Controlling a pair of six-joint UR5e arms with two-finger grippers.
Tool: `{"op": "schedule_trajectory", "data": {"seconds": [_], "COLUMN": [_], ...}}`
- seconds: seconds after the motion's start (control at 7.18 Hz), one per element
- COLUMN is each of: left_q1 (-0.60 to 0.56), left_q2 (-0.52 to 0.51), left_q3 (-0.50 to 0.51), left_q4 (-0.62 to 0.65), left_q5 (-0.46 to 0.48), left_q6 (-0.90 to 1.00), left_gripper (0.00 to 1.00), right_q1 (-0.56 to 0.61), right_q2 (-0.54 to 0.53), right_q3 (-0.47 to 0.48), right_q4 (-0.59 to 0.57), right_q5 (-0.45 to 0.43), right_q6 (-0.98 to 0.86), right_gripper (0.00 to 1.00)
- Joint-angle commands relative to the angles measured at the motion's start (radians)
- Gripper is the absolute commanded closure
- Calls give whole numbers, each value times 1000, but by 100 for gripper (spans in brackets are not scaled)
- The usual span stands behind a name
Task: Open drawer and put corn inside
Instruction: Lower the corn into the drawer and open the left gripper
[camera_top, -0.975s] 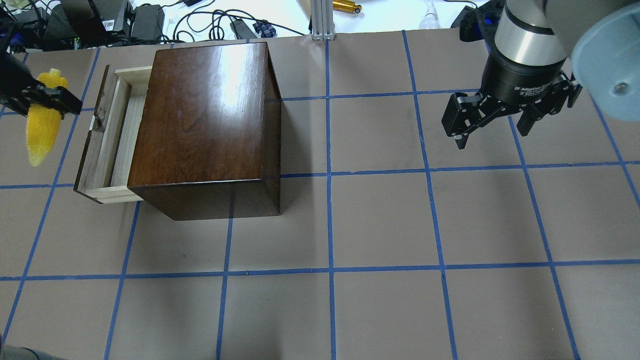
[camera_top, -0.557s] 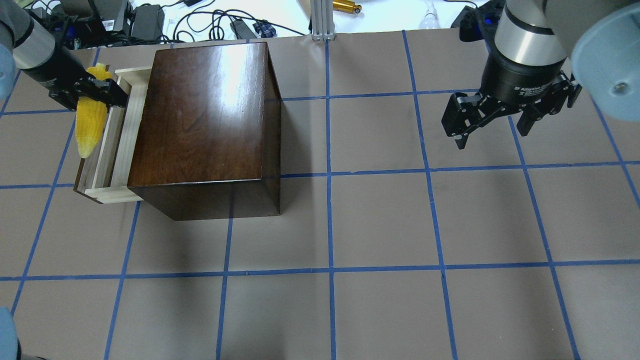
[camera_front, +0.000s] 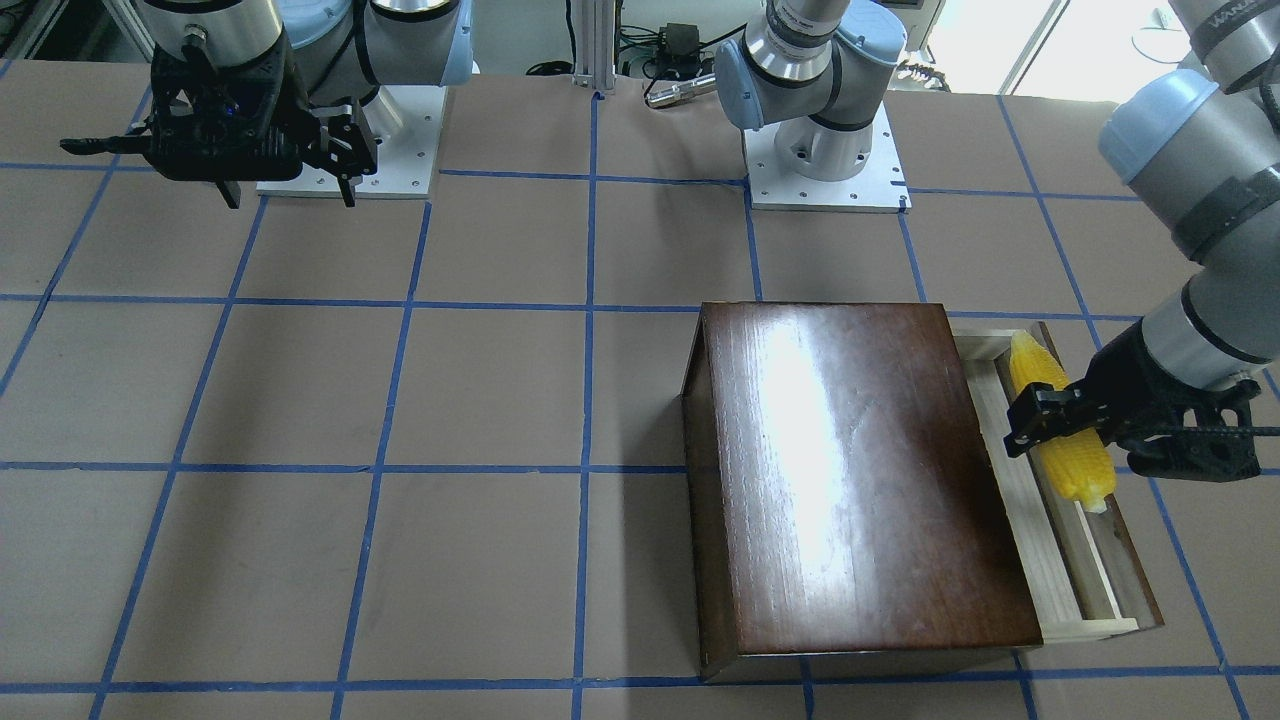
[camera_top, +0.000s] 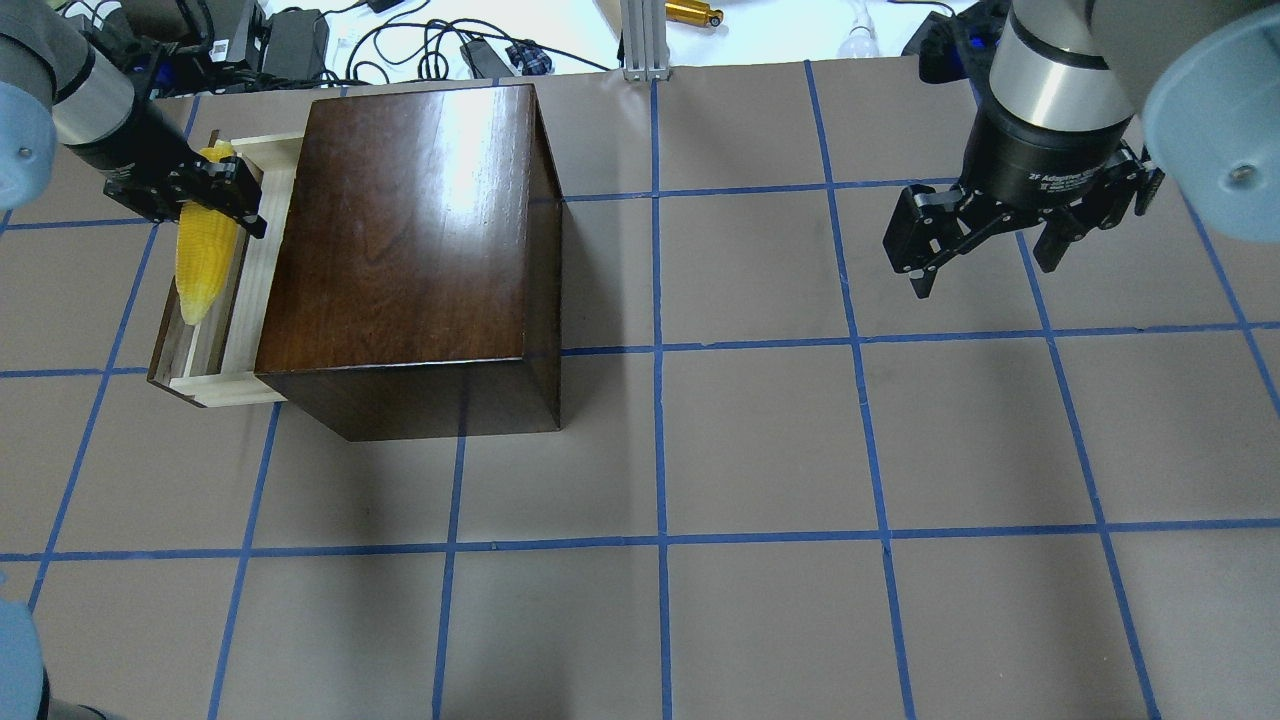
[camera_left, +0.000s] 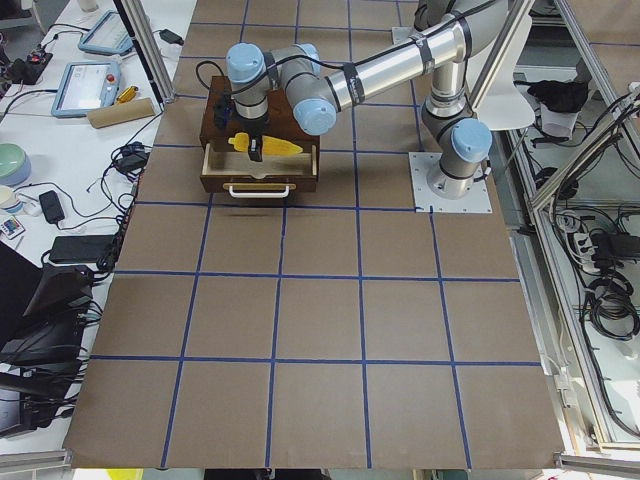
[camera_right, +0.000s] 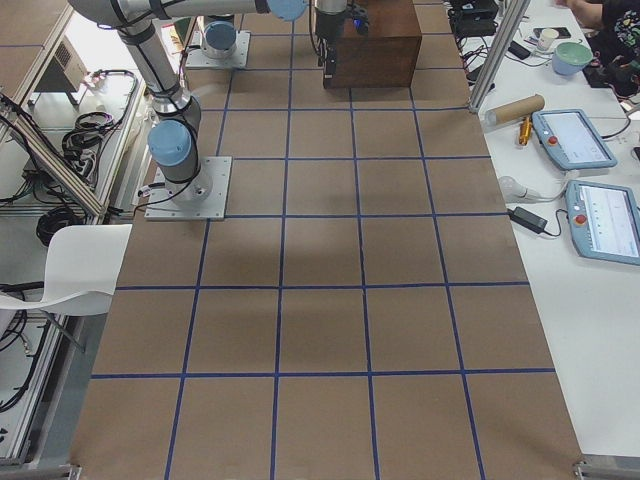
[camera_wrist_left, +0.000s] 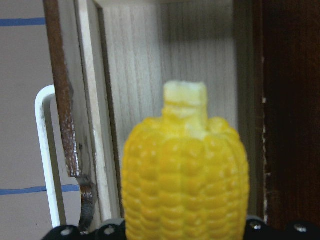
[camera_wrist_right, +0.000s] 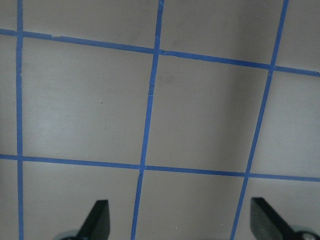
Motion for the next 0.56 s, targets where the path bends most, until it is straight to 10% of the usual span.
{"op": "schedule_trajectory", "data": {"seconds": [0.0,0.42], "left_q1": [-1,-3], "left_q2": [-1,18], "left_q3": [0,3], "left_q4": [0,-3], "left_q5": [0,3], "left_q6": [-1,-1], "left_gripper": [0,0], "right_q1": [0,0], "right_q2": [1,0], "right_q3": [0,0], "right_q4": [0,0], "right_q5": [0,0], "right_q6": [0,0], "right_gripper": [0,0]}}
